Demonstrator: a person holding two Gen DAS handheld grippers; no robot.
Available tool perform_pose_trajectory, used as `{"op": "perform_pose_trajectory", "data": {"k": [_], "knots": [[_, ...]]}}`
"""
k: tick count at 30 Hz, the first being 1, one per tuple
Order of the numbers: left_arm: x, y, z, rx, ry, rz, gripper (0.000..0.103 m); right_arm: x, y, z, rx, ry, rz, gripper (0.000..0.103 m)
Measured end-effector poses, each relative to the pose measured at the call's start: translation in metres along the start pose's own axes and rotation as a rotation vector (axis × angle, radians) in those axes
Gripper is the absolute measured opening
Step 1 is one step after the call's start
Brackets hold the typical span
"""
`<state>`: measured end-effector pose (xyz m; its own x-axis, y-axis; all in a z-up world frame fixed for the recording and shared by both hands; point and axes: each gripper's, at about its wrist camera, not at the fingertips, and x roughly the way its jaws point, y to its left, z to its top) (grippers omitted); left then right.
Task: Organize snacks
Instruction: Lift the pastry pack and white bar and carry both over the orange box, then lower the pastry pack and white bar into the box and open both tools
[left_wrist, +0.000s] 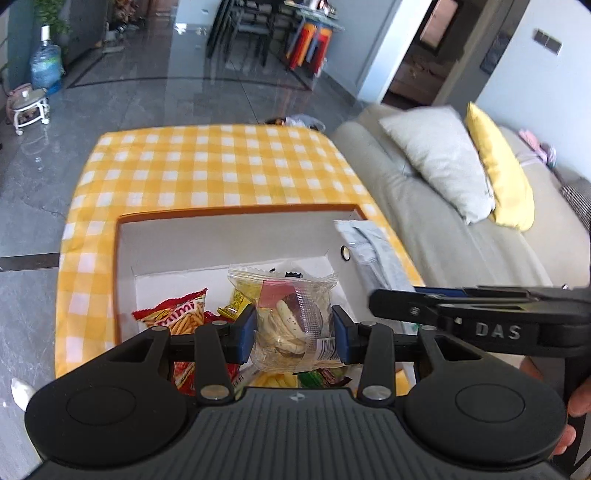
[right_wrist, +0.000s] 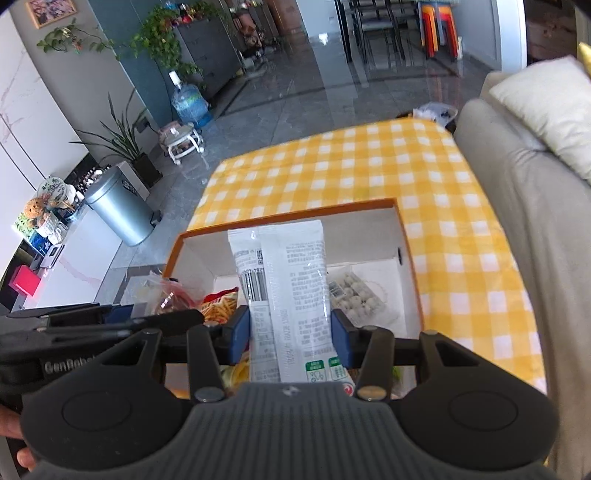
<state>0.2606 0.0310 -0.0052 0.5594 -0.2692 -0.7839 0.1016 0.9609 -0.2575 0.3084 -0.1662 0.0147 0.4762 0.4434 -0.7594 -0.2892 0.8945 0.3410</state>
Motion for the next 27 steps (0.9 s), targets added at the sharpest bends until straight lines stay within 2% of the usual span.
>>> {"op": "perform_pose_trajectory", "data": {"k": [4, 6, 11, 15, 24, 27], "knots": [[0.028, -0.003, 0.002, 0.074, 0.063, 0.045, 0.047, 0.038, -0.004, 0.011, -0.022, 0.067, -0.018, 0.044], [0.04, 0.0, 0.003, 0.087, 0.086, 0.057, 0.047, 0.055, -0.006, 0.015, -0.046, 0.105, -0.047, 0.044], [0.067, 0.003, 0.006, 0.14, 0.168, 0.091, 0.047, 0.088, -0.017, 0.015, -0.059, 0.201, -0.057, 0.044], [0.081, 0.007, 0.007, 0.164, 0.222, 0.081, 0.047, 0.108, -0.018, 0.013, -0.126, 0.255, -0.086, 0.045], [0.101, 0.014, 0.013, 0.196, 0.248, 0.123, 0.047, 0.143, -0.028, 0.013, -0.085, 0.341, -0.108, 0.045], [0.109, 0.014, 0.014, 0.224, 0.241, 0.189, 0.047, 0.15, -0.03, 0.014, -0.073, 0.354, -0.12, 0.045]]}}
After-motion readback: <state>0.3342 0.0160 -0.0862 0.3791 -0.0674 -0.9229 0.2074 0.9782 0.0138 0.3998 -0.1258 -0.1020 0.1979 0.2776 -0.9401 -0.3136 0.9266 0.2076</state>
